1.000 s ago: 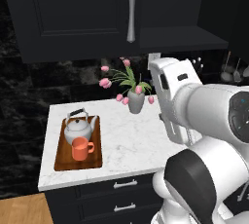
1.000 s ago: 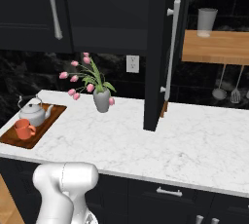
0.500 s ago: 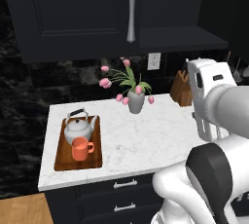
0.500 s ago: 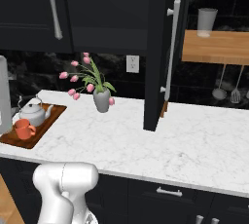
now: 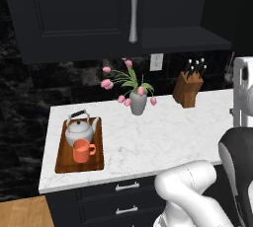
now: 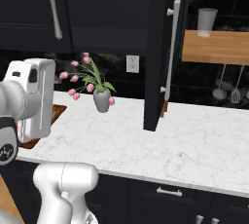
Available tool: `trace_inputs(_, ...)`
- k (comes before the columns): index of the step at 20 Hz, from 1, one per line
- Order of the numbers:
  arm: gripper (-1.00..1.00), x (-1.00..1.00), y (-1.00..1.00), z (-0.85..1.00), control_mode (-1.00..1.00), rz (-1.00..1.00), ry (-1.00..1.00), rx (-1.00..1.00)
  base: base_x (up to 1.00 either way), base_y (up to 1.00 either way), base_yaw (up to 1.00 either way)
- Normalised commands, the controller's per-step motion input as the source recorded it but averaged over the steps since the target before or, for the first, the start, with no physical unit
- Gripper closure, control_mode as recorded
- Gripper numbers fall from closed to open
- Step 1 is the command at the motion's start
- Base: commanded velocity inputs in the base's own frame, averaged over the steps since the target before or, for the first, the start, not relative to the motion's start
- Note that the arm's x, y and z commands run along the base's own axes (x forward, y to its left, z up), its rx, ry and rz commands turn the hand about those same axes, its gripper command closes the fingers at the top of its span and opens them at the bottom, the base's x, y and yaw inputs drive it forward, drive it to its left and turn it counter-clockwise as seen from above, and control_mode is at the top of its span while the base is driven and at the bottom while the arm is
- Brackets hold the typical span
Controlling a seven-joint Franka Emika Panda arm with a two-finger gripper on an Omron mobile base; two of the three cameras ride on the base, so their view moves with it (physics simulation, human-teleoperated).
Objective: Pick the kettle from the counter and place it on the tray. Then pick the mug from the cabinet and place it on the tray. Then close the cabinet doors.
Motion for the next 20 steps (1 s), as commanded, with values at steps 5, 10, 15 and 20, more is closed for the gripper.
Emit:
trace_inputs(5,-1.0,0.03,-0.8,0.0,-1.0,-0.26,0.09,0.01,0.0,0.0,0.0)
trace_inputs(10,-1.0,-0.39,-0.74,0.01,-1.0,-0.1,-0.07,-0.05,0.0,0.0,0.0)
trace_inputs(15,-1.0,-0.82,-0.55,0.01,-1.0,0.0,-0.27,-0.22,0.0,0.0,0.0)
trace_inputs(20,-1.0,-0.39,-0.47,0.18,-1.0,-0.02,0.04,-0.2,0.0,0.0,0.0)
